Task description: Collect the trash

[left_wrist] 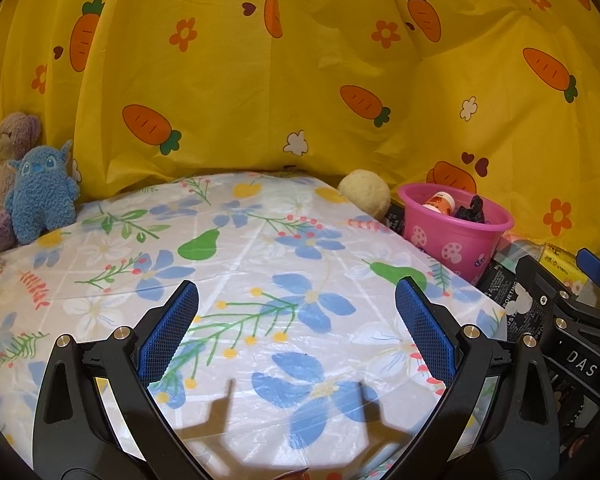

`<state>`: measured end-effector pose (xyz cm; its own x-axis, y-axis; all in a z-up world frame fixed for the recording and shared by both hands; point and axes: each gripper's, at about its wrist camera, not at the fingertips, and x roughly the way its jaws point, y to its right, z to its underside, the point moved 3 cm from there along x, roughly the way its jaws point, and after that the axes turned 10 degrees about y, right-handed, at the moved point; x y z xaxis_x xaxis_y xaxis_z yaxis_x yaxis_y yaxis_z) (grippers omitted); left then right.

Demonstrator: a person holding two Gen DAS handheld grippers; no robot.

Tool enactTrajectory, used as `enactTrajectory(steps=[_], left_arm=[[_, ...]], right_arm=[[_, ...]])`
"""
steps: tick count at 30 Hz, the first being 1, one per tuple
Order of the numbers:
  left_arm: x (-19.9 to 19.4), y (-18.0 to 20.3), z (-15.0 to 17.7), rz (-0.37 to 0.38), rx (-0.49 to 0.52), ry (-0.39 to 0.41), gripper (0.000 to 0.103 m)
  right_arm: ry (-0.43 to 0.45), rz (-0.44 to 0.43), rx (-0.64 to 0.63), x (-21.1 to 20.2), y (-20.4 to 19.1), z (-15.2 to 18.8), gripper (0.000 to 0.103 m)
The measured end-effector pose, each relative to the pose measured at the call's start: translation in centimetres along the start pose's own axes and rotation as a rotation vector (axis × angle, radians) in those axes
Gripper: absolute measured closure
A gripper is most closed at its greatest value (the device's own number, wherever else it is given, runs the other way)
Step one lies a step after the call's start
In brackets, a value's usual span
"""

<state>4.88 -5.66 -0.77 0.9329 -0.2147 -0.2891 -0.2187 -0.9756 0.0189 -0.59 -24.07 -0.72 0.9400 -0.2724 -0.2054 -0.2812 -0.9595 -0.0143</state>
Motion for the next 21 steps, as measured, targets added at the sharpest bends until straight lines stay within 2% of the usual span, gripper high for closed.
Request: enactTrajectory(steps=[21], left_arm=[[0.03,0.11,-0.16,-0.001,0.018,-0.001,0.006]], right_arm=[[0.001,-0.004,0.002,0.08,0.17,-0.05,0.006]])
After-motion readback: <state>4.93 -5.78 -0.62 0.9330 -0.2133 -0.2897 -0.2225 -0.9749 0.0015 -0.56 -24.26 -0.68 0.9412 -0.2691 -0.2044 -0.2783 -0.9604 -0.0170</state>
